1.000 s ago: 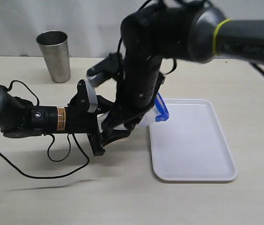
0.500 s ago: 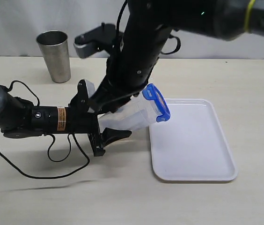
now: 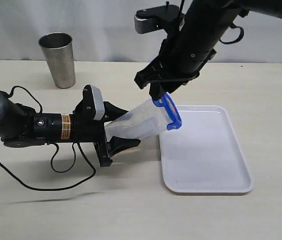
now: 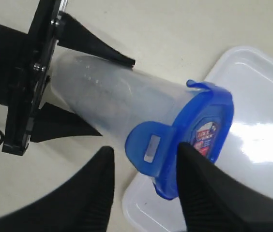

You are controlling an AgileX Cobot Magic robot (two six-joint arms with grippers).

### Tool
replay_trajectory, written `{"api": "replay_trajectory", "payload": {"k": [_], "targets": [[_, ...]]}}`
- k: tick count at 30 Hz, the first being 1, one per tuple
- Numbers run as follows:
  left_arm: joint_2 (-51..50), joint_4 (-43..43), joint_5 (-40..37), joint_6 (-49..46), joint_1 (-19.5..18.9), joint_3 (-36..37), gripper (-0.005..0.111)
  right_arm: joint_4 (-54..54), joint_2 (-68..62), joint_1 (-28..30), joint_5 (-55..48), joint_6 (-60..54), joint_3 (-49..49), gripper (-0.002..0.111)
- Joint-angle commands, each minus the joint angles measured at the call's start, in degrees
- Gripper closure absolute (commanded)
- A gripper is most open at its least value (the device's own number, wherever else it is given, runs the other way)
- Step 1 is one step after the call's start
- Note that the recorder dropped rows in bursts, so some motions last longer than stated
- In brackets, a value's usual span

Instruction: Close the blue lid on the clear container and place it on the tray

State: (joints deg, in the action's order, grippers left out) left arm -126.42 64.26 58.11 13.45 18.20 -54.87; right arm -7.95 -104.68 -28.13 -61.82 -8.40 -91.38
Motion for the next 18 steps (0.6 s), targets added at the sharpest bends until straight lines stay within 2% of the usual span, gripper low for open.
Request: {"api": "replay_trajectory", "payload": {"k": [1,18], "targets": [[0.4,-0.5,2.2,0.1,0.4,0.1,0.107,-4.7,-0.9,3.1,2.5,-4.6,1.9,0.067],[0.4,-0.5,2.2,0.1,0.4,0.1,0.107,-7.9,-4.6,3.1,3.3,-7.4,3.1,0.077]]}}
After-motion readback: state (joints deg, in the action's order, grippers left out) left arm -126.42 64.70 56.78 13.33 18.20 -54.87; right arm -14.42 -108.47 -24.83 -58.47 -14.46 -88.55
